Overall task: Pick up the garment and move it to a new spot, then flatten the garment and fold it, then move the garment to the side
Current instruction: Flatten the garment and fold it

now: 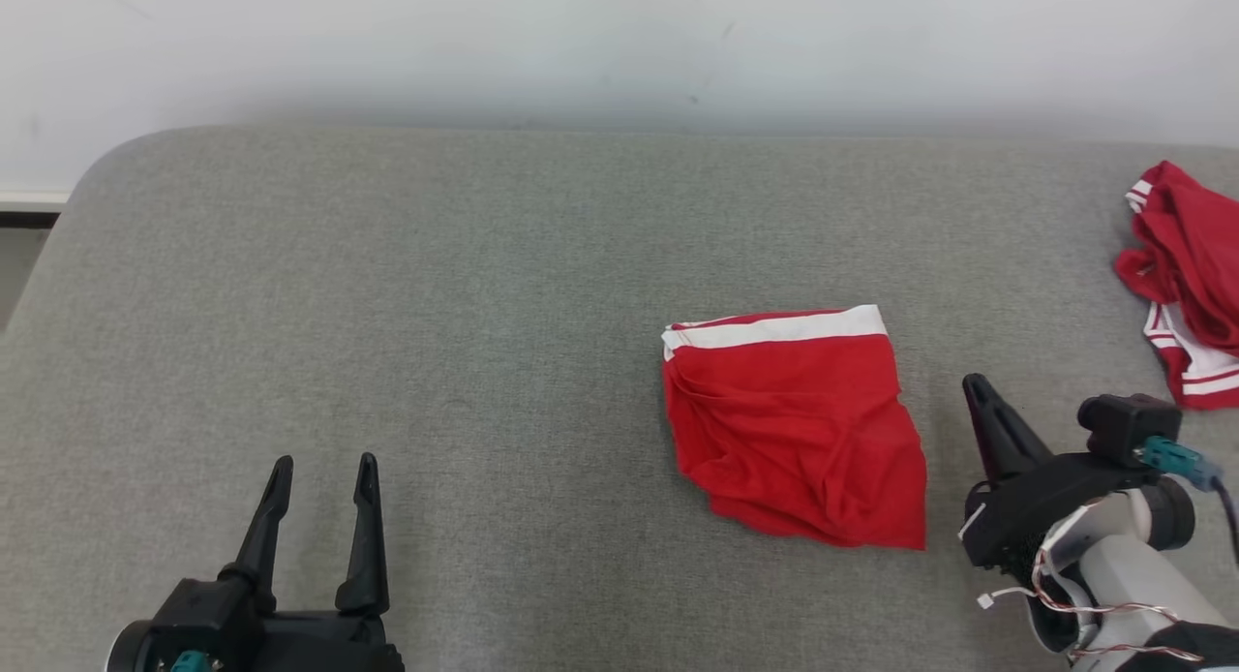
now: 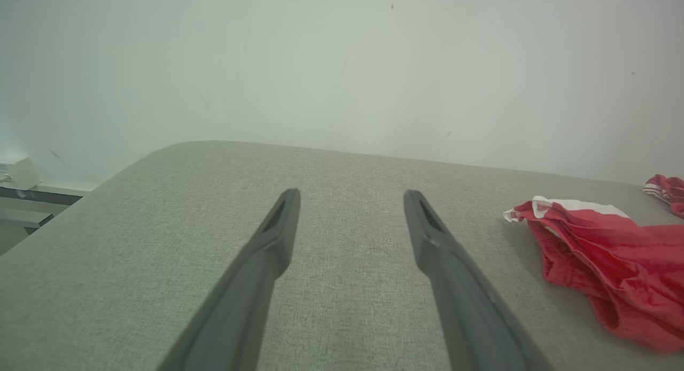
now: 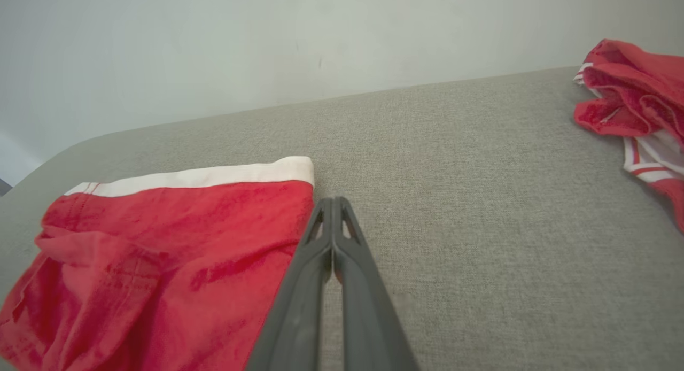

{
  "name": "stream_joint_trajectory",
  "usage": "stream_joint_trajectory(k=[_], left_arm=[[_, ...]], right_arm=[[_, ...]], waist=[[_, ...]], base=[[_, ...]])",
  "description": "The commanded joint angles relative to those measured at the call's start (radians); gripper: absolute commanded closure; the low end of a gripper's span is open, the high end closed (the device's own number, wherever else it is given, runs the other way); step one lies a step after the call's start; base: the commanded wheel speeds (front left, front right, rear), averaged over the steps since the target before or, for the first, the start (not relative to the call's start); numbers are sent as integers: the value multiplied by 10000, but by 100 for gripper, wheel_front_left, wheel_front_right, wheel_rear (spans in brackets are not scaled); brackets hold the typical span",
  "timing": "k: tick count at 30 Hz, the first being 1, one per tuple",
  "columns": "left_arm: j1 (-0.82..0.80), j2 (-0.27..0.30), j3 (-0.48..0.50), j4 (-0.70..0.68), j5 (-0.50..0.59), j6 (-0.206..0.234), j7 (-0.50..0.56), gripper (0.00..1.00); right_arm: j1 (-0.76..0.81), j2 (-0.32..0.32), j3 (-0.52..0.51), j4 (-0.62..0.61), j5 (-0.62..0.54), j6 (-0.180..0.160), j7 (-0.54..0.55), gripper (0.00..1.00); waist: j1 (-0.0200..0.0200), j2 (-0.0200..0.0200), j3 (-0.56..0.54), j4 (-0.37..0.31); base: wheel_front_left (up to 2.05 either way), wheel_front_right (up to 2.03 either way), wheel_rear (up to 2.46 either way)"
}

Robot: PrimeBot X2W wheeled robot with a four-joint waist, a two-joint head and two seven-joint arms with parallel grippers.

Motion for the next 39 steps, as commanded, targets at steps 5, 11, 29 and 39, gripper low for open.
stream_joint_trajectory(k=[5,11,29,39], left_arm=[[-191,3,-32,35,37,0,0,0],[-196,3,-35,65,-40,23,2,0],[-53,3,-93,88,-93,86,2,0],[85,6,-16,166,120,0,1,0]], right_arm=[[-533,452,524,1142,-260,-29,-283,100],[-758,1046,1345,1991,-395,-29,-541,100],[-510,2465,2509,1305,-981,-29,-746,100],[231,1804,866,-655,-1929,-29,-745,100]], waist=[[-1,-1,123,389],[-1,-1,100,701],[-1,-1,-47,647],[-1,-1,-429,-163]], base=[[0,0,0],[0,0,0],[0,0,0],[0,0,0]])
